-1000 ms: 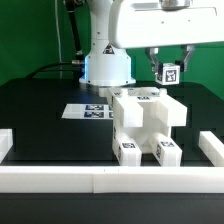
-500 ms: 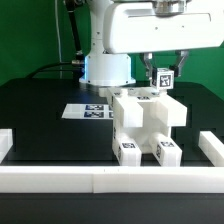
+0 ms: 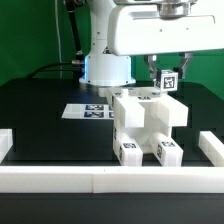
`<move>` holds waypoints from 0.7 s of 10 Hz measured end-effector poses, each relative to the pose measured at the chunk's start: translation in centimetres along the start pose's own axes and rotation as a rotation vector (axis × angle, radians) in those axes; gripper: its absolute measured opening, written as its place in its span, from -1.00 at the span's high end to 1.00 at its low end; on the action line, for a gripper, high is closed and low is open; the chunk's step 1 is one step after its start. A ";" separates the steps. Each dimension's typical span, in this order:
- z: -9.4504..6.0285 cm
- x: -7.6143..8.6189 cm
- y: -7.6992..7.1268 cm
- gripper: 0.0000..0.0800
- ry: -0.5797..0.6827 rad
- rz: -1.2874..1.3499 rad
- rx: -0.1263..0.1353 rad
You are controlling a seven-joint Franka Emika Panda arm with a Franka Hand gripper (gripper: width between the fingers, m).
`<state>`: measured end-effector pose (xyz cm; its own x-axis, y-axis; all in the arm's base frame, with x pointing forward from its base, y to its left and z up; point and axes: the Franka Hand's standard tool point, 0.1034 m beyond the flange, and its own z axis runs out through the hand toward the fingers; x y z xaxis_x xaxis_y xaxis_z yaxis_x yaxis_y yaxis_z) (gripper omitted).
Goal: Assemble chair
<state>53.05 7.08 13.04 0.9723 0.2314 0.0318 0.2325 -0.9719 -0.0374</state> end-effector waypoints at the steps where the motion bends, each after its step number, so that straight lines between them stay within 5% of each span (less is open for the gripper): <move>1: 0.0 0.2 0.0 0.27 0.019 -0.002 -0.006; 7: 0.0 0.7 0.3 0.27 0.050 -0.002 -0.017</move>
Offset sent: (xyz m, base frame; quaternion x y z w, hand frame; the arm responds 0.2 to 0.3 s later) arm 0.0003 0.0001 -0.0086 -0.0085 0.0118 -0.0159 0.9998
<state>53.80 6.98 13.09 0.9695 0.2311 0.0821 0.2334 -0.9722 -0.0204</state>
